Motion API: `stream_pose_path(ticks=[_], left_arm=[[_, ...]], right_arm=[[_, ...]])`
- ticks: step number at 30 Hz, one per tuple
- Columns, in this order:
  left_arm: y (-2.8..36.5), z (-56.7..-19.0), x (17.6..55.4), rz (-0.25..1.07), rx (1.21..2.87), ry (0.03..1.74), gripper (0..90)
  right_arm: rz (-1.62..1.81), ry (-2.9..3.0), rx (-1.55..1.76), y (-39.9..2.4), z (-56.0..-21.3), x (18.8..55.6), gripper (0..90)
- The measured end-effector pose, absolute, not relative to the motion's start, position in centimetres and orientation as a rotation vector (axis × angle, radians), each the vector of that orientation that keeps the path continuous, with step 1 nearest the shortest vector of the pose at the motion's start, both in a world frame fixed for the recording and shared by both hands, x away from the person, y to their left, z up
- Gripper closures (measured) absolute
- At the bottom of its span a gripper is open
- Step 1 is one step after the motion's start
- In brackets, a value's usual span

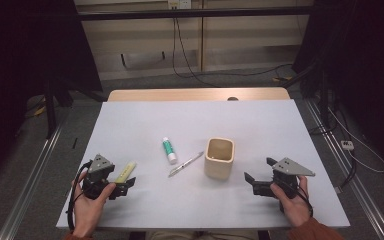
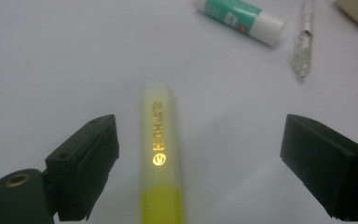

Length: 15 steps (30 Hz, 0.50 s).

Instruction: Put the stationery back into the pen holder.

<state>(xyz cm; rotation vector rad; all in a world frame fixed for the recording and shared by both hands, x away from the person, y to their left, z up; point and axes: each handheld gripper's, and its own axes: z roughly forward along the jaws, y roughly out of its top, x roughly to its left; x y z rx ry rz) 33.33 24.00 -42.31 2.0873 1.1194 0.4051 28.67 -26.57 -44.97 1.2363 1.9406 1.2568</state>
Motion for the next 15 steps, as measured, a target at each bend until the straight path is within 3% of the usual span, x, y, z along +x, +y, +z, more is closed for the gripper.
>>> stream_pose_path(ticks=[9,15], left_arm=[[25.0,-42.8,33.9,0.332,2.146,1.168,12.8],[25.4,-42.7,34.2,0.350,2.146,1.242,14.0]], right_arm=[[1.261,1.946,1.230,-26.4,-45.0,28.7,4.1],[1.254,1.952,1.230,-26.4,-45.0,28.8,4.1]])
